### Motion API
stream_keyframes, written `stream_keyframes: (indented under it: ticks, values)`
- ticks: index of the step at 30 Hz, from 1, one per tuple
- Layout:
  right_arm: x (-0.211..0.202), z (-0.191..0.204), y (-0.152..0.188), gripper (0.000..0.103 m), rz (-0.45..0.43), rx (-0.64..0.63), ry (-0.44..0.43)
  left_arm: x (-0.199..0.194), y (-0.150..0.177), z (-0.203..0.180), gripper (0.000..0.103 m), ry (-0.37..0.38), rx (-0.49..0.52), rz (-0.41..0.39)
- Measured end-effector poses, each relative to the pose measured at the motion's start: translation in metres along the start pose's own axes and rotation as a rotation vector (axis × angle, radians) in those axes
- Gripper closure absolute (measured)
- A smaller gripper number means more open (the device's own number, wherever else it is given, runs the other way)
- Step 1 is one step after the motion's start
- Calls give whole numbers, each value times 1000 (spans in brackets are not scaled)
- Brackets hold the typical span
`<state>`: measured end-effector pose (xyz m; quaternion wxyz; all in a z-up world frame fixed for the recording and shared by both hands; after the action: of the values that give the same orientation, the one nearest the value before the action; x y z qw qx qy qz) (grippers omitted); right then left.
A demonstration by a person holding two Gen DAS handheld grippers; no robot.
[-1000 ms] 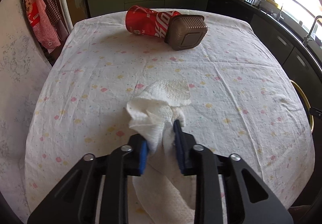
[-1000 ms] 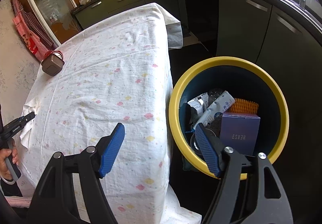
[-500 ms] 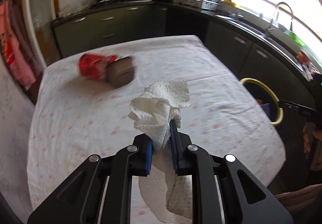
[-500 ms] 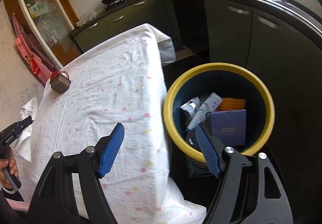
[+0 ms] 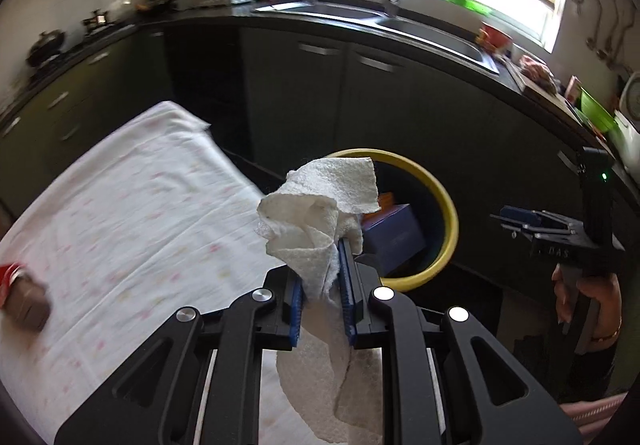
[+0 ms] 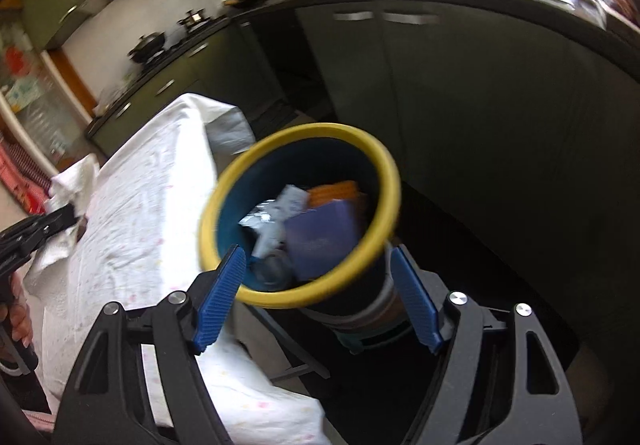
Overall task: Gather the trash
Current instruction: 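Carry the white tissue over the bin and open the left gripper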
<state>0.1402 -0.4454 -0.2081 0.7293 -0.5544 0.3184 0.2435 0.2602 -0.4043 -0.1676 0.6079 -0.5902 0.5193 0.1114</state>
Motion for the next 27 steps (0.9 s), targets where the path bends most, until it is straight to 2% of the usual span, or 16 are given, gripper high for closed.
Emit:
stream_keyframes:
  ticks: [5,8,12,14,16,19,27]
  values:
    - [6,-36,17,32,19,64,5,72,-24,-42,85,5,52,56]
    - [11,-49,27,31,37,86,2,111,-28,-56,82,-8,53,104]
    - [16,-58,35,30,52,106,-10,144,-37,-57,60,-37,31,124]
    - [18,-61,38,30,58,116,-14,153,-42,-56,53,-52,23,121]
    - [20,-63,39,30,63,120,-16,153,-46,-54,45,-53,5,111]
    - [22,-64,40,29,66,120,-18,142,-49,-54,41,-41,8,83]
    - [20,-43,31,29,67,77,-15,65,-53,-32,27,10,-16,-58]
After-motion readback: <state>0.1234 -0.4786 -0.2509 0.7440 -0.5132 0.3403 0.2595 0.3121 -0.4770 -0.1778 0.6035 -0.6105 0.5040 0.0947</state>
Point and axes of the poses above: each gripper's, at about its wrist camera, not at the fingertips, and x roughly the way its jaws point, z to its left, y to its underside, the point moved 10 cm from there along x, roughly the way its jaws point, and after that the axes turned 15 degrees about -x, right-handed, at the moved point
